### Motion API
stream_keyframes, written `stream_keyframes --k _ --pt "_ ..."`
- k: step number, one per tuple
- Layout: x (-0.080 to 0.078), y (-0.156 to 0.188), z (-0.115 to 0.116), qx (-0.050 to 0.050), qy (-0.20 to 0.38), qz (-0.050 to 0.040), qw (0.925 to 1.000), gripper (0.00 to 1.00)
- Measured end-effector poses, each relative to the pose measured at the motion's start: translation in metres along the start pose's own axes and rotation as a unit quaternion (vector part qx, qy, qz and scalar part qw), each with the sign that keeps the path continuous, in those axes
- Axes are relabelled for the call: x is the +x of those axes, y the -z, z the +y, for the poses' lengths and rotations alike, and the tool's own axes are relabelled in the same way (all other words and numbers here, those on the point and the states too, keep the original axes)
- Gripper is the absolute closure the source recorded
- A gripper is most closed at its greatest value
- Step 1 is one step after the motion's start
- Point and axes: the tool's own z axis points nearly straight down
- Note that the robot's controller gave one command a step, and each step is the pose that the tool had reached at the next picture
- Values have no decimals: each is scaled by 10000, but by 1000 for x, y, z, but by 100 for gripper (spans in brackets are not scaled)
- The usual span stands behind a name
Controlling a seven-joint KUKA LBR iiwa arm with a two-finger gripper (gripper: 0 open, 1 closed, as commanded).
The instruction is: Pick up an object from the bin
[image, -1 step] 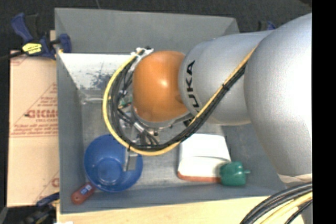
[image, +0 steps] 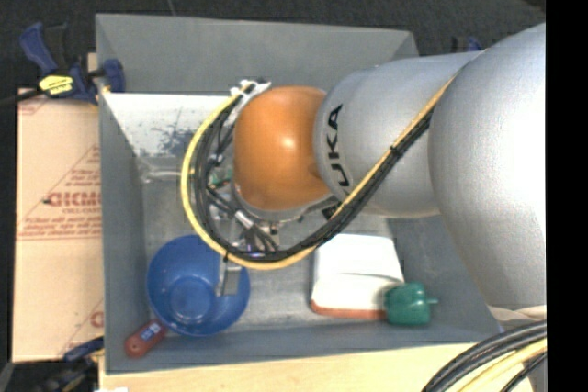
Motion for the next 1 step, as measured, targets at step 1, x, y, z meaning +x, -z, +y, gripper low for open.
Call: stream_keyframes --k 1 --pt "36 -73 33 -4 2618 -96 9651 0"
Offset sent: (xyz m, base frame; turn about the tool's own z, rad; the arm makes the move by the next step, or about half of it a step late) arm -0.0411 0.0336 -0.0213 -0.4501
